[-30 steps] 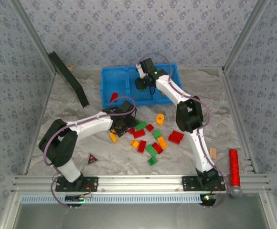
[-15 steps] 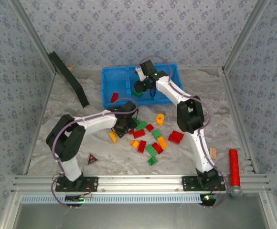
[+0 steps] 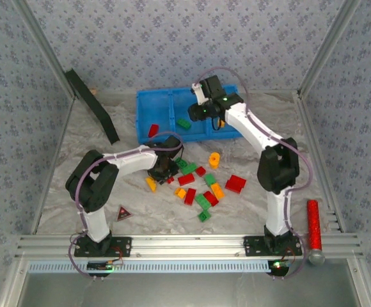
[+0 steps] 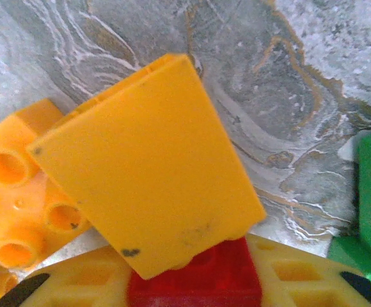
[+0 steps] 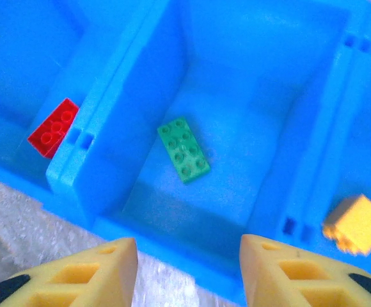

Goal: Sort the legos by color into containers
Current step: Pick up the lego from the center of the table, then place the lego on the lego.

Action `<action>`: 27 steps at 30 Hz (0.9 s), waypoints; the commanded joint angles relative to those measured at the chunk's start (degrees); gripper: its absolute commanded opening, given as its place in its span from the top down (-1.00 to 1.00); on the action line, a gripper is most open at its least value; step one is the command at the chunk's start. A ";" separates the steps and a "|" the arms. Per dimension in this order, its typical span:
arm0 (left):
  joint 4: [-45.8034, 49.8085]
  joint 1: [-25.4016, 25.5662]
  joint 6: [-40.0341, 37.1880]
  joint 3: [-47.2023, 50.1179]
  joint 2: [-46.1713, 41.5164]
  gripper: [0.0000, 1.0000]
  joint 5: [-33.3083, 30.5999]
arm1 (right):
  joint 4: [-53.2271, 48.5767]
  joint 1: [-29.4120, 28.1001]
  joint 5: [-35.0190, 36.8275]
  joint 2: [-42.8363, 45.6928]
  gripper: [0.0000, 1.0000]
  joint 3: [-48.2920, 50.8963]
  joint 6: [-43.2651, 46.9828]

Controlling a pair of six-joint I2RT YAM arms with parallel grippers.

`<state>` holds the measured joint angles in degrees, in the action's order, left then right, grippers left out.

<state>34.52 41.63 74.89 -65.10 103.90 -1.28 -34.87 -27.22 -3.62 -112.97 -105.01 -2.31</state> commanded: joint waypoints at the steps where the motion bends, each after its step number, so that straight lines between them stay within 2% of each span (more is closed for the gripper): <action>1: 2.40 -0.05 -1.62 -0.74 2.32 0.37 2.45 | -2.64 2.37 1.01 6.52 -0.04 6.69 -2.81; 4: 3.71 -0.39 -3.80 -0.45 1.55 0.47 3.39 | -2.83 4.99 -0.80 11.99 -0.23 14.54 -6.51; 8: 7.06 -0.65 -8.22 -1.99 -1.39 0.54 3.28 | -2.10 7.65 -1.51 17.49 -0.38 25.15 -12.22; 15: 11.24 -2.96 -20.19 -14.85 -6.40 0.58 -2.76 | 4.47 8.84 -4.54 21.21 -0.54 37.98 -20.85; 23: 10.98 -7.77 -32.81 -30.43 -3.57 0.60 -14.14 | 9.55 6.69 -5.83 19.27 -0.66 40.93 -26.05; 27: 9.90 -11.27 -35.78 -36.04 1.72 0.61 -15.41 | 10.12 5.43 -4.57 17.02 -0.70 40.41 -27.03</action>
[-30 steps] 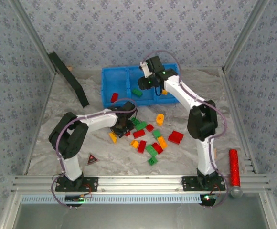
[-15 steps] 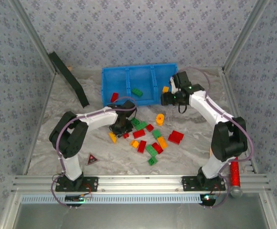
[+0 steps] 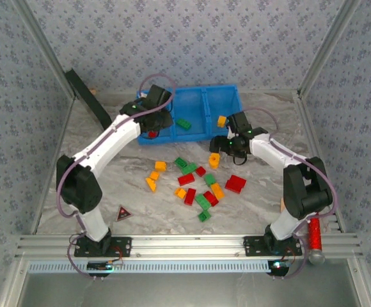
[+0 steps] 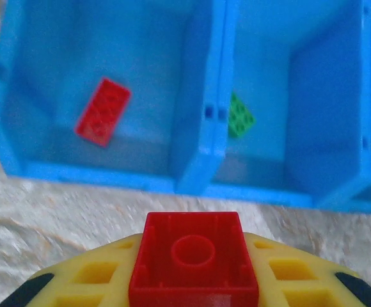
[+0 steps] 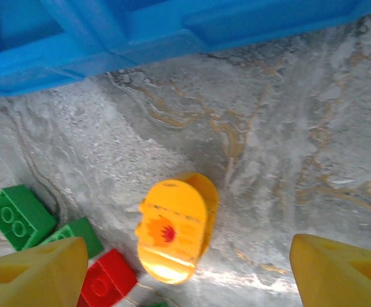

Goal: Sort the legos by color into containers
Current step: Place the lego on the lego.

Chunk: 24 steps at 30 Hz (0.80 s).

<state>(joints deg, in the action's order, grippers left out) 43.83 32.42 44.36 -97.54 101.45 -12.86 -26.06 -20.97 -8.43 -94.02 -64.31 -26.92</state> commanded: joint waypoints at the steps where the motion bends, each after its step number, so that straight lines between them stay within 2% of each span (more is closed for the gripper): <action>1: 0.76 -2.99 -5.80 -5.26 6.09 0.61 -3.79 | 1.29 -1.06 0.84 -2.54 -0.71 -0.45 -2.61; 8: 1.59 -7.82 -7.05 -16.05 18.90 0.61 -2.16 | 1.34 -2.62 3.39 -5.91 -0.66 -1.07 -3.32; 14: 4.89 -9.87 -7.03 -24.61 28.97 0.61 1.29 | 1.13 -3.77 5.63 -9.08 -0.57 -1.60 -3.58; 21: 5.59 -10.12 -6.57 -25.07 32.90 0.54 2.54 | 1.89 -4.52 6.16 -11.90 -0.49 -2.26 -3.84; 24: 6.49 -10.10 -6.60 -25.03 34.13 0.40 2.67 | 1.94 -4.80 6.30 -12.83 -0.42 -2.61 -3.89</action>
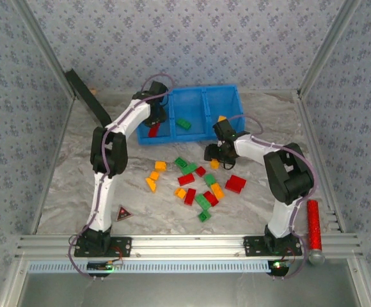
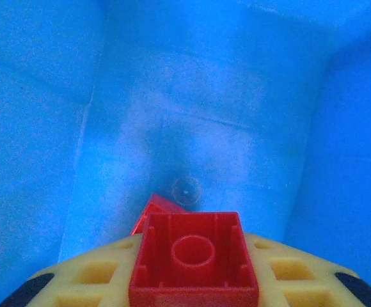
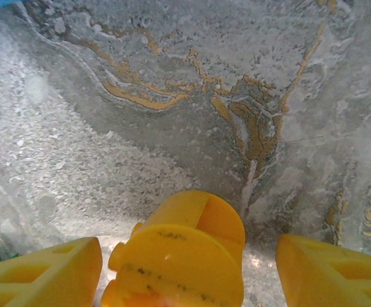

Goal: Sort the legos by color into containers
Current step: Place the lego on the lego, then pick up the lego from the center of the table.

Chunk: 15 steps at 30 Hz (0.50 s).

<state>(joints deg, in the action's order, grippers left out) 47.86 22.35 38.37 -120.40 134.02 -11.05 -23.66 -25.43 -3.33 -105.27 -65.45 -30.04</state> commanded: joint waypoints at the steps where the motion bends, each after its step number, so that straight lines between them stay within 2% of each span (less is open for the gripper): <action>1: 2.74 -0.02 -0.60 -1.98 1.81 0.33 0.92 | -0.47 -0.42 1.22 -1.84 -0.38 -1.54 -0.72; 7: 2.07 -0.20 -0.90 0.38 0.52 -0.05 0.90 | -1.06 -0.61 1.59 -2.57 0.01 -1.96 -0.48; 11: 2.24 -0.38 -1.49 0.34 -1.51 -0.19 1.03 | -1.70 -0.52 2.35 -2.42 0.18 -1.83 -0.20; 15: 2.50 -0.38 -2.45 0.67 -5.15 -0.25 1.25 | -2.89 -0.30 2.71 -0.97 0.28 -1.60 0.89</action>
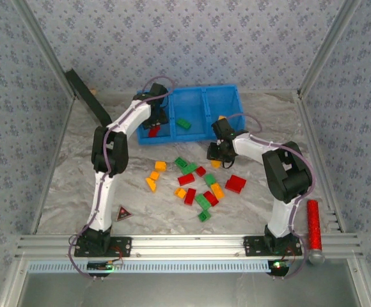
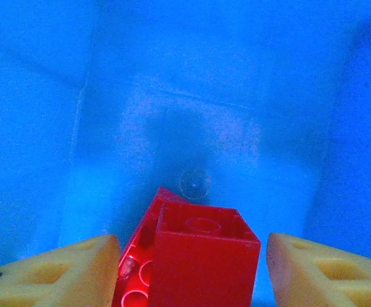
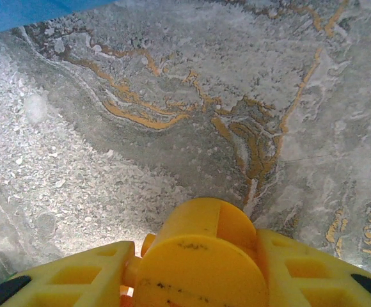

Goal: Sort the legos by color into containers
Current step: Pick up the lego from the center of the table, then place the lego in the container.

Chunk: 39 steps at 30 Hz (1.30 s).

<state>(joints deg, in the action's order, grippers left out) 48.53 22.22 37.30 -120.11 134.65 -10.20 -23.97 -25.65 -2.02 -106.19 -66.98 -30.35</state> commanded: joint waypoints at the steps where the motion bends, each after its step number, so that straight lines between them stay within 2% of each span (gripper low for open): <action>1: 1.75 -0.24 -1.76 0.70 -7.11 -0.27 0.59 | -3.19 0.07 1.56 0.91 0.30 -0.12 1.75; 9: 1.95 1.52 -4.01 7.12 -19.26 -0.31 0.62 | -12.50 1.88 3.52 10.43 0.36 -5.36 5.04; 15: -0.07 5.73 1.89 21.45 -29.18 -0.34 3.80 | -14.91 5.20 5.09 12.91 0.37 -13.59 9.86; 20: -3.34 11.37 10.29 32.64 -35.20 -0.36 5.98 | -12.08 8.65 5.45 7.76 0.39 -21.38 12.95; 26: -6.20 17.94 18.55 39.73 -37.20 -0.38 6.72 | -10.00 10.50 4.42 -1.93 0.41 -29.90 14.95; 33: -9.25 20.84 26.13 43.59 -35.83 -0.44 6.61 | -7.72 11.30 2.26 -12.19 0.39 -36.57 16.10; 39: -11.18 20.89 27.66 41.72 -31.35 -0.49 7.73 | -7.94 11.38 1.26 -17.82 0.29 -39.83 16.75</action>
<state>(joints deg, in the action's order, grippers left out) 38.81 42.87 62.63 -76.79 101.03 -3.40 -31.97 -14.68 0.45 -122.45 -104.01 -14.94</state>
